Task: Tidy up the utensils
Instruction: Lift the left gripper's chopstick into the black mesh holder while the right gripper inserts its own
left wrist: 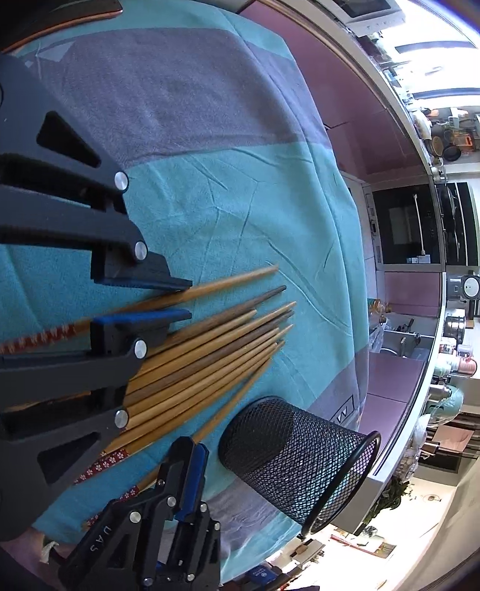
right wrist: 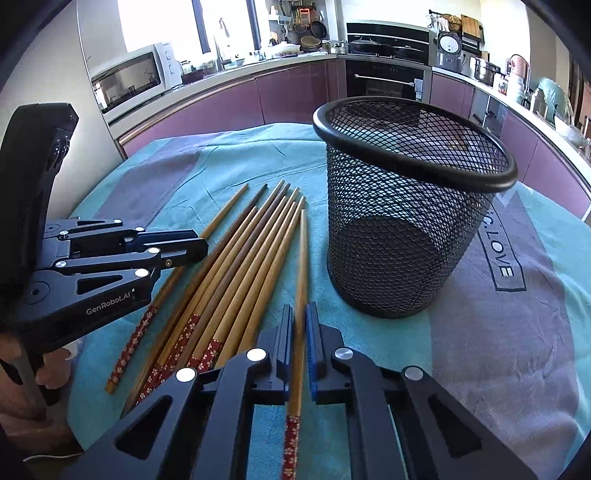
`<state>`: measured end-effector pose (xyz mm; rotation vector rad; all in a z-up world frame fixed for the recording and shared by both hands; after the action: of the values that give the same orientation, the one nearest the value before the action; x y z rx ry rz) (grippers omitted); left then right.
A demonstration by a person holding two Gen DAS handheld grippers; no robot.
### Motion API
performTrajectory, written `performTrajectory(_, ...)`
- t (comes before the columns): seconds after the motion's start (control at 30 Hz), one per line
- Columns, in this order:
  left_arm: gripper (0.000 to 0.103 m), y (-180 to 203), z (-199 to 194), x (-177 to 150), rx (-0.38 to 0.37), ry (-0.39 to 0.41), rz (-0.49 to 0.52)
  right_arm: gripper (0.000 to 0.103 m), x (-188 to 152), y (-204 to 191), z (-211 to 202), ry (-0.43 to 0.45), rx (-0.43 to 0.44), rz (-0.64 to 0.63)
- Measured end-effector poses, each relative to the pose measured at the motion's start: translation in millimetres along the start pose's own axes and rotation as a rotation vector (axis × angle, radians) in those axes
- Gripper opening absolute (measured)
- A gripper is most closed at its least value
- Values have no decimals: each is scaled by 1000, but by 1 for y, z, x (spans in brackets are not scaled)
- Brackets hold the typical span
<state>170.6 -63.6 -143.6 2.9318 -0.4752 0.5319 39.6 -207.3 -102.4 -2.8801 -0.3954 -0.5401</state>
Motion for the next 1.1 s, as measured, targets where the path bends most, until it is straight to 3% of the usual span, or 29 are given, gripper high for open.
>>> performTrajectory(0.33,8,1,-31,-9,-66,55,0,6,-8,6,-37,98,83,-15)
performTrajectory(0.87,7,15,-179,-15,-233,333,99,6,-2,29,-135,378,195,-17)
performTrajectory(1.1,7,36,-234,15,-298,458,122,6,28,48,-168,522,153,2)
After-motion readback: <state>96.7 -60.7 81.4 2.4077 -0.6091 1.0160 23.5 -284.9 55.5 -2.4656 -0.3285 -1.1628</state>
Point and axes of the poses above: each gripper's, at about its wrist camera, not at the fingertips, and z roughly the way its jaws point, y to its right, x to its top, the point moved 1 cm from there along z, roughly the way its jaws point, and after that the axes turned 15 degrees about -y, right-handed, at the moved point
